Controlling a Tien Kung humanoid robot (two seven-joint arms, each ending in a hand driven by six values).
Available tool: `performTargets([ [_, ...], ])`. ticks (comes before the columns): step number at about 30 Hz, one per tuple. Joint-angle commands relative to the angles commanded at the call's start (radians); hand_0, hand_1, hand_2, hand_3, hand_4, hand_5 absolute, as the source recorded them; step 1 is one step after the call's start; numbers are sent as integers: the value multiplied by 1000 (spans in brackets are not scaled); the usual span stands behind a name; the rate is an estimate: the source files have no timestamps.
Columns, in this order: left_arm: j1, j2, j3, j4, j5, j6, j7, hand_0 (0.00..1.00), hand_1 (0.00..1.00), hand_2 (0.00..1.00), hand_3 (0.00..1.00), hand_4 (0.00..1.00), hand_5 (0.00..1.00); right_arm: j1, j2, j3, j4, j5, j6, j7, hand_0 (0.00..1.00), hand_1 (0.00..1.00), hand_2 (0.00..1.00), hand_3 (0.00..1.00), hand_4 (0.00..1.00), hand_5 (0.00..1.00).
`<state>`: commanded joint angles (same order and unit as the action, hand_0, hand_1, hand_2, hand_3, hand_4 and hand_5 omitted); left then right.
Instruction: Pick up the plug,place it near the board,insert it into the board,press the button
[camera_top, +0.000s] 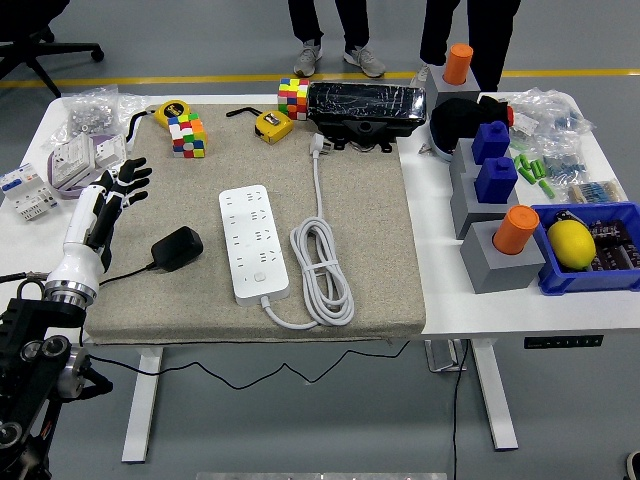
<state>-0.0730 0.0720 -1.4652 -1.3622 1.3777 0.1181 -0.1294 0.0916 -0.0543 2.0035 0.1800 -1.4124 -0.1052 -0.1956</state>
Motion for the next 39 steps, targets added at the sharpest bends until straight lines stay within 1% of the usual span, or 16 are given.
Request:
performTargets([
  [2, -5, 1, 3, -2, 0, 2, 0, 745, 779, 765, 783, 994, 938, -10, -5, -31, 0, 30, 9, -1, 870, 795, 771, 781, 998, 998],
  [3, -5, 1, 4, -2, -1, 2, 0, 743, 773, 758, 776, 989, 933, -12, -6, -35, 0, 34, 10, -1, 845, 786, 765, 778, 998, 998],
  [10, -14, 3, 13, -9, -1, 7, -2, 739, 762, 748, 770, 989, 931, -50, -13, -90, 0, 114, 22, 15, 833, 774, 761, 777, 998, 998],
  [13, -17, 1, 18, -10, -1, 10, 1, 739, 762, 748, 770, 989, 931, -67, -16, -155, 0, 188, 32, 28, 833, 774, 761, 777, 998, 998],
  [16, -20, -1, 18, -10, 3, 10, 2, 735, 755, 737, 763, 987, 928, -75, -12, -168, 0, 202, 39, 30, 829, 769, 759, 773, 998, 998],
  [19, -20, -5, 15, -9, 3, 11, 1, 735, 755, 737, 763, 987, 928, -82, -1, -152, 0, 185, 42, 31, 829, 769, 759, 773, 998, 998],
  [23, -22, -5, 20, -9, 6, 12, 4, 733, 751, 733, 760, 983, 915, -79, 4, -155, 0, 190, 37, 42, 828, 764, 754, 773, 998, 998],
  [26, -23, -8, 23, -5, 2, 15, 8, 733, 751, 733, 760, 983, 915, -72, 0, -165, 0, 198, 36, 41, 828, 764, 754, 773, 998, 998],
  [28, -33, -14, 22, -3, 4, 17, 10, 731, 743, 721, 757, 984, 911, -66, -5, -159, 0, 197, 35, 40, 828, 763, 754, 773, 998, 998],
  [30, -44, -22, 21, -4, 8, 19, 9, 731, 743, 721, 757, 984, 911, -62, -9, -183, 0, 221, 38, 44, 828, 763, 754, 773, 998, 998],
  [32, -56, -24, 21, -6, 13, 17, 8, 731, 743, 721, 757, 984, 911, -56, -12, -204, 0, 245, 38, 50, 828, 763, 754, 773, 998, 998],
  [33, -59, -24, 20, -7, 15, 15, 9, 730, 751, 725, 759, 981, 871, -53, -13, -209, 0, 251, 38, 51, 821, 761, 754, 773, 998, 998],
  [38, -70, -6, 21, -2, 19, 7, 9, 730, 751, 725, 759, 981, 871, -36, -18, -226, 0, 274, 38, 57, 821, 761, 754, 773, 998, 998],
  [39, -71, -2, 20, -2, 19, 2, 8, 733, 765, 742, 766, 982, 815, -34, -18, -224, 0, 276, 37, 58, 821, 759, 753, 775, 998, 998],
])
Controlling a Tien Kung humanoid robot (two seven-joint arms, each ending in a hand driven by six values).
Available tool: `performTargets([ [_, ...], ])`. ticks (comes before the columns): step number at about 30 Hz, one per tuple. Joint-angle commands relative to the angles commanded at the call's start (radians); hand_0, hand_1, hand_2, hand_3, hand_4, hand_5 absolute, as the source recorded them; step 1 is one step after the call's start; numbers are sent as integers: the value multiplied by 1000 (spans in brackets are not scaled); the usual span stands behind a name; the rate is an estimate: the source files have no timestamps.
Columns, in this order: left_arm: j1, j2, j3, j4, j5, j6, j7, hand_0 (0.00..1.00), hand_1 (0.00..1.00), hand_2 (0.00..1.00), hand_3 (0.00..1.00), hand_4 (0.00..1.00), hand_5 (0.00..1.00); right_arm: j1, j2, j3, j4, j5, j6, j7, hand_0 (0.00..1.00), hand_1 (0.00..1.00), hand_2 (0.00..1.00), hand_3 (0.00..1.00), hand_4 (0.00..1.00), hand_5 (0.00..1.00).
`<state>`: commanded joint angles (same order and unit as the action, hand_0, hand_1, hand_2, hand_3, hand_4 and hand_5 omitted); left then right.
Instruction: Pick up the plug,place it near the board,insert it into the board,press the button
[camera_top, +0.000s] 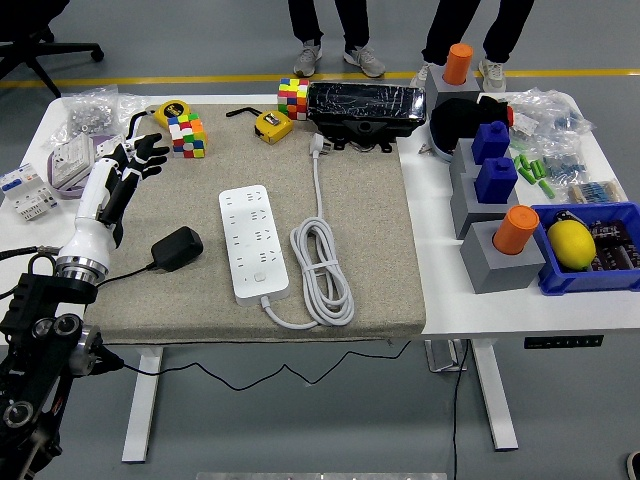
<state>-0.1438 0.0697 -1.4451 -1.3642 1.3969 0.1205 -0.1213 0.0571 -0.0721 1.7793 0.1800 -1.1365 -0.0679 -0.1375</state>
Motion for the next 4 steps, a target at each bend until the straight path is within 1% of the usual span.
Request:
performTargets([
  [4, 8, -7, -18, -1, 7, -4, -8, 733, 765, 742, 766, 982, 815, 4, 4, 3, 0, -1, 0, 2, 821, 759, 753, 775, 998, 998],
])
